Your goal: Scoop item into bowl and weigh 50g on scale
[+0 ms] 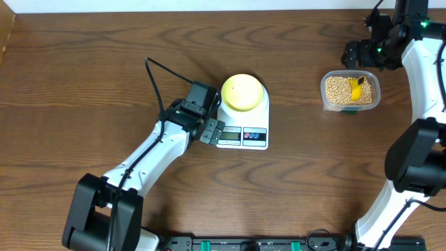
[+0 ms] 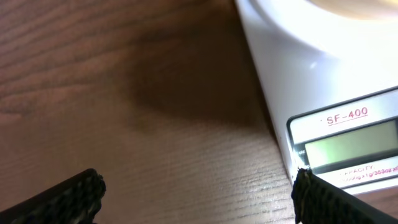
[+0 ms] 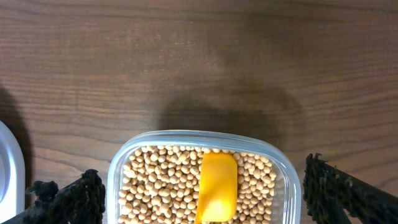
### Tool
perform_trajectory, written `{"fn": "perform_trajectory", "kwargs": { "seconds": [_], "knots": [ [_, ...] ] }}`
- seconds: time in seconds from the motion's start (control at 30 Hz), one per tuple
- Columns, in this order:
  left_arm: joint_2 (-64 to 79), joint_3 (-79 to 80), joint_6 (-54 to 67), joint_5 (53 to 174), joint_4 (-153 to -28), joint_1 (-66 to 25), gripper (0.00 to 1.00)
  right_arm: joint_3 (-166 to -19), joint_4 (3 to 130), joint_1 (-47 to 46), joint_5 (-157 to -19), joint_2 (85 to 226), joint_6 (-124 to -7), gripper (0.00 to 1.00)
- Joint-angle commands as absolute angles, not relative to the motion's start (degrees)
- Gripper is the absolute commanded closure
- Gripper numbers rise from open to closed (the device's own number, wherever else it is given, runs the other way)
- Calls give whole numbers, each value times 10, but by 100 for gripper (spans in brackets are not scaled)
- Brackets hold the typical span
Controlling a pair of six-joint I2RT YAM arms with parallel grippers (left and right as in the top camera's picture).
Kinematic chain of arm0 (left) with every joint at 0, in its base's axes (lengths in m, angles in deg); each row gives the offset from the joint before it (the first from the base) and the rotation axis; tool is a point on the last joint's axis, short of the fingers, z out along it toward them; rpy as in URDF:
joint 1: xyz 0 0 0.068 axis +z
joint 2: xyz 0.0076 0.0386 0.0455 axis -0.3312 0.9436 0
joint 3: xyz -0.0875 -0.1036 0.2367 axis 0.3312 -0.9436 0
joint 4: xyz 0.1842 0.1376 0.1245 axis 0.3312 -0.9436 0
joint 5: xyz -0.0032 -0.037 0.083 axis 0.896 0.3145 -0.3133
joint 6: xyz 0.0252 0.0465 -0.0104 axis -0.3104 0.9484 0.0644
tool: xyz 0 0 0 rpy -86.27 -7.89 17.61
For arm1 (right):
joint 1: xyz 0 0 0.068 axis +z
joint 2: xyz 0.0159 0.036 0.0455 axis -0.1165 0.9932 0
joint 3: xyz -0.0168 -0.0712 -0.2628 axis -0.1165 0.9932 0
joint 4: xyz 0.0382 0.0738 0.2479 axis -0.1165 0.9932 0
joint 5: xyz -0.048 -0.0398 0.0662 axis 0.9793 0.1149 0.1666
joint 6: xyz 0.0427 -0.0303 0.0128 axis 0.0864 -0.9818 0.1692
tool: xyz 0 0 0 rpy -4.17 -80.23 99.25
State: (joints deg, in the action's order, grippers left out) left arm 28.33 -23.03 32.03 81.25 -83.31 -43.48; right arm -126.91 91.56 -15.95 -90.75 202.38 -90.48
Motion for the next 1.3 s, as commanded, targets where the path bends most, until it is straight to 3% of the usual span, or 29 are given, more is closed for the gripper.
{"fn": "perform_trajectory", "kwargs": {
  "seconds": [0.0, 0.1, 0.33, 0.9, 1.27],
  "knots": [
    [283, -239, 315, 806, -826, -434, 2, -1274, 916, -160, -908, 2024, -903, 1],
    [282, -238, 315, 858, -840, -436, 2, -1274, 916, -160, -908, 2024, -903, 1],
    [282, -239, 349, 1160, -921, -446, 2, -1274, 916, -160, -908, 2025, -903, 1],
    [297, -172, 524, 1165, -1044, -546, 2, -1274, 916, -160, -908, 2024, -903, 1],
    [431, -63, 614, 1154, -1124, -559, 2, -1274, 916, -160, -908, 2024, -903, 1]
  ]
}}
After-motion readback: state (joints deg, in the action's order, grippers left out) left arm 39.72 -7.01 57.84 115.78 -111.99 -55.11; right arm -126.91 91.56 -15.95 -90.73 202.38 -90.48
